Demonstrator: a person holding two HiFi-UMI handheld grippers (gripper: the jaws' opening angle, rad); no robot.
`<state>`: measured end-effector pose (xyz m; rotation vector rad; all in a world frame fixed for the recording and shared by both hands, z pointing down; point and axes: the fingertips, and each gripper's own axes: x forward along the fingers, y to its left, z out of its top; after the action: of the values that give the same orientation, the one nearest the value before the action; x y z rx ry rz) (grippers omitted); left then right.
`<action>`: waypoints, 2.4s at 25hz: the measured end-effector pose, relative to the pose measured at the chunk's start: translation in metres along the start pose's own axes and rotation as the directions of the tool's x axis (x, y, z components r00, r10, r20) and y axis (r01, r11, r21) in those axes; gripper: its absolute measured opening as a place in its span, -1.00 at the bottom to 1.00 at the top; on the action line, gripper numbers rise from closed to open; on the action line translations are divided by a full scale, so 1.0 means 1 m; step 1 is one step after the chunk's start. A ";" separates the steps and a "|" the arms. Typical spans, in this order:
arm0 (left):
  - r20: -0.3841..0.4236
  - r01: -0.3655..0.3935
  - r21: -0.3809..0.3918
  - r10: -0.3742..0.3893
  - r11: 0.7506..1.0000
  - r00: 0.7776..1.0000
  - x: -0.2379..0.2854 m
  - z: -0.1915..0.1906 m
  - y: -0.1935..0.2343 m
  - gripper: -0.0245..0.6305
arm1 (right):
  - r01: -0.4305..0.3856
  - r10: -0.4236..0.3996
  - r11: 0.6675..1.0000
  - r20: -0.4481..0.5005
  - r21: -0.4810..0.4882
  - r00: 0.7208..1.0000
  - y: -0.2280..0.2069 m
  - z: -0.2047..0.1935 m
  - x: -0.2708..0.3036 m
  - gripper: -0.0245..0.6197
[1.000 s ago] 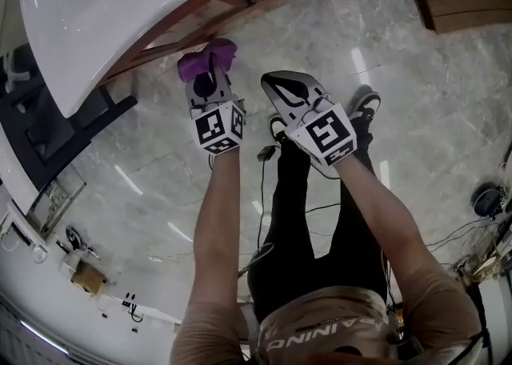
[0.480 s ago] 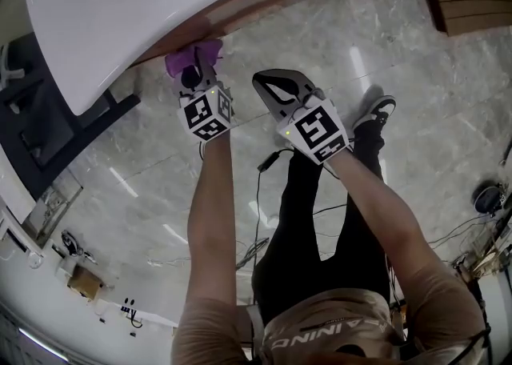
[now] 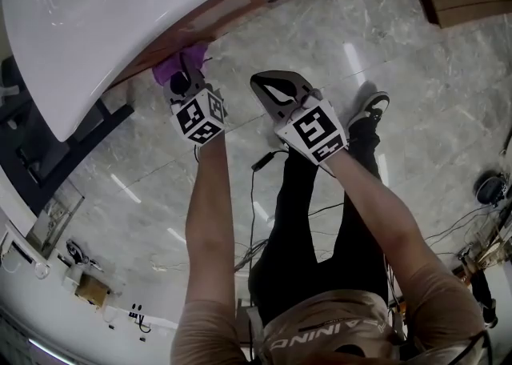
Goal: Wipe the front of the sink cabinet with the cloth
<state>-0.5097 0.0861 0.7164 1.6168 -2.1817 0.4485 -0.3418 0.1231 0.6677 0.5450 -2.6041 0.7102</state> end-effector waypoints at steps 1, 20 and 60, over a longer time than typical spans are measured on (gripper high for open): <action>-0.004 -0.006 -0.005 0.005 1.000 1.000 0.002 -0.001 -0.004 -0.81 | 0.002 -0.002 1.000 0.003 0.003 1.000 -0.004 -0.001 -0.003 -0.89; 0.009 0.102 0.006 -0.102 0.995 0.995 0.036 0.032 -0.181 -0.81 | 0.087 -0.090 0.994 0.055 0.059 0.994 -0.126 0.003 -0.104 -0.89; -0.023 0.227 -0.091 -0.230 0.970 0.973 0.112 0.064 -0.463 -0.81 | 0.112 -0.118 0.989 0.059 0.099 0.991 -0.326 0.024 -0.241 -0.89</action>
<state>-0.1029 -0.1696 0.7267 1.7719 -1.9320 0.3045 0.0060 -0.0862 0.6673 0.7527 -2.5831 0.7937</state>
